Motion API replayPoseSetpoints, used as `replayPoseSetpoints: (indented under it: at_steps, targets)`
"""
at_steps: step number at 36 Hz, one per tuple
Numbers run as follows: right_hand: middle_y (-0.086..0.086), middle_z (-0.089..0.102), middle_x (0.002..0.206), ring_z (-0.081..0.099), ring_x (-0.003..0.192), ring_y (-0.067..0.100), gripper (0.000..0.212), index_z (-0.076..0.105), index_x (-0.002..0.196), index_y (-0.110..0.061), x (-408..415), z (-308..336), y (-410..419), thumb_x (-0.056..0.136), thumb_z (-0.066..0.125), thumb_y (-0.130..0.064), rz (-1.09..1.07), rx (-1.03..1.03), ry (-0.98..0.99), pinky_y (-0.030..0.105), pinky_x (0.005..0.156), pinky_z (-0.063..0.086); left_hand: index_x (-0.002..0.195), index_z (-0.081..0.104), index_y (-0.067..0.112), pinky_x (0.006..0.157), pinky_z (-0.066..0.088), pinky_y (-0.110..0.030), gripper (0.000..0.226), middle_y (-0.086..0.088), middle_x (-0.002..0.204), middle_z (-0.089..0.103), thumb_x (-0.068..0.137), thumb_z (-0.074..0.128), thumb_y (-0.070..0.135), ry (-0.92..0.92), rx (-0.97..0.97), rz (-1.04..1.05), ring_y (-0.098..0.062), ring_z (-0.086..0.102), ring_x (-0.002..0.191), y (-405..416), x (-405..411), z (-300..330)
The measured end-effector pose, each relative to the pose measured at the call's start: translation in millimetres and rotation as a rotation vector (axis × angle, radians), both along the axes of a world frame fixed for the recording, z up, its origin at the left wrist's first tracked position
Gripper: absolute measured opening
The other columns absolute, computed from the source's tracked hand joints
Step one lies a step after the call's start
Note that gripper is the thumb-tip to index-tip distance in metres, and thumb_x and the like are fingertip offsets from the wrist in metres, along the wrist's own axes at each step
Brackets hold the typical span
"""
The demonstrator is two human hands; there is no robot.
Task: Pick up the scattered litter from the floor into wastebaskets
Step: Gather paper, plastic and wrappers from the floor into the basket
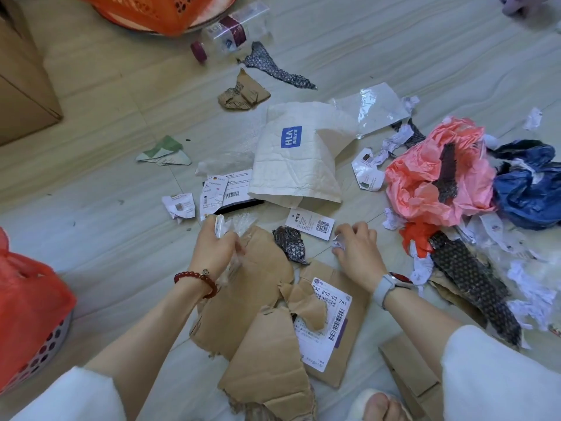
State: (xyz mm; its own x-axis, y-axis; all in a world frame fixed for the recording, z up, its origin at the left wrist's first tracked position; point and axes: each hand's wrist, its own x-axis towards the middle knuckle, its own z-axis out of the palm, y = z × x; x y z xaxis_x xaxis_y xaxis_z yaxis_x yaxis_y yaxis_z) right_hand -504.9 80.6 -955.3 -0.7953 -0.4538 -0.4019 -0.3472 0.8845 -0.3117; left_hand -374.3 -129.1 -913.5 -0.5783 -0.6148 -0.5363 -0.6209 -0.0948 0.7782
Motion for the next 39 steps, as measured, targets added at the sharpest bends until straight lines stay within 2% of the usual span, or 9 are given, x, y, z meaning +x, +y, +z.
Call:
replayPoseSetpoints:
  at_steps: [4,10,13,16,18,22,26,33,39]
  targets:
    - [0.02,0.049,0.112,0.046,0.106,0.037,0.031,0.05,0.118,-0.003,1.4,0.0,-1.4,0.088,0.044,0.0,-0.005,-0.144,0.102,0.039,0.085,0.039,0.101,0.042,0.02,0.054,0.042,-0.03,0.014,-0.004,0.075,0.053,0.089,0.048,0.021,-0.104,-0.29,-0.301,-0.02,0.051,0.061,6.9,-9.1,-5.1]
    - [0.012,0.063,0.086,0.059,0.079,0.032,0.042,0.056,0.117,-0.004,-2.8,5.4,-25.6,0.076,0.063,-0.001,0.144,-0.258,0.337,0.036,0.061,0.048,0.12,0.045,0.02,0.066,0.04,-0.029,0.037,-0.003,0.105,0.065,0.09,0.049,0.043,-0.292,-0.67,-0.685,-0.026,0.059,0.092,23.9,-29.8,-19.3]
    - [0.01,0.061,0.084,0.06,0.08,0.033,0.028,0.065,0.098,-0.008,-8.0,-2.1,-33.3,0.072,0.072,-0.011,0.281,-0.115,0.363,0.035,0.062,0.047,0.11,0.051,0.016,0.068,0.042,-0.03,0.038,-0.005,0.109,0.062,0.087,0.052,0.046,-0.306,-0.595,-0.657,-0.026,0.058,0.095,28.2,-44.2,-25.5]
    - [0.017,0.055,0.116,0.051,0.11,0.037,0.031,0.063,0.108,-0.008,-7.3,-6.7,-32.6,0.077,0.067,-0.014,0.331,0.004,0.231,0.042,0.08,0.045,0.085,0.046,0.019,0.061,0.037,-0.029,0.03,-0.006,0.1,0.061,0.084,0.055,0.048,-0.311,-0.6,-0.655,-0.024,0.055,0.08,31.5,-54.5,-31.8]
    - [0.019,0.053,0.123,0.05,0.114,0.037,0.034,0.061,0.11,-0.005,-4.3,-9.8,-30.9,0.077,0.066,-0.011,0.354,0.022,0.189,0.044,0.082,0.045,0.094,0.05,0.018,0.064,0.037,-0.028,0.032,-0.005,0.108,0.057,0.082,0.057,0.047,-0.319,-0.629,-0.681,-0.027,0.057,0.089,35.2,-58.2,-36.9]
    - [0.016,0.065,0.094,0.064,0.082,0.035,0.026,0.063,0.079,-0.006,-0.4,-8.8,-34.3,0.056,0.075,-0.002,0.402,0.038,0.228,0.034,0.058,0.05,0.111,0.052,0.012,0.07,0.041,-0.032,0.039,-0.006,0.118,0.049,0.084,0.058,0.04,-0.329,-0.691,-0.72,-0.029,0.056,0.098,42.0,-63.1,-41.7]
    - [0.007,0.062,0.07,0.059,0.061,0.025,0.018,0.06,0.067,-0.011,1.1,-5.8,-40.0,0.068,0.042,-0.011,0.483,0.06,0.406,0.025,0.044,0.041,0.095,0.05,0.01,0.061,0.034,-0.03,0.011,-0.01,0.101,0.059,0.086,0.05,0.016,-0.299,-0.781,-0.77,-0.03,0.056,0.085,51.7,-61.0,-35.7]
    - [0.004,0.056,0.063,0.055,0.055,0.023,0.024,0.061,0.075,-0.011,-0.2,-10.3,-41.3,0.071,0.037,-0.008,0.45,0.013,0.512,0.024,0.04,0.034,0.103,0.05,0.016,0.056,0.039,-0.028,0.024,0.001,0.084,0.056,0.08,0.056,0.011,-0.091,-0.497,-0.533,-0.02,0.052,0.076,42.3,-39.1,-38.3]
    - [0.019,0.059,0.09,0.056,0.081,0.037,0.021,0.057,0.098,0.0,-6.5,1.4,-13.1,0.086,0.04,0.002,0.198,-0.172,0.183,0.033,0.061,0.032,0.084,0.053,0.011,0.056,0.033,-0.021,0.016,0.004,0.078,0.052,0.077,0.05,-0.003,-0.003,-0.37,-0.314,-0.019,0.047,0.076,30.6,-27.4,-23.9]
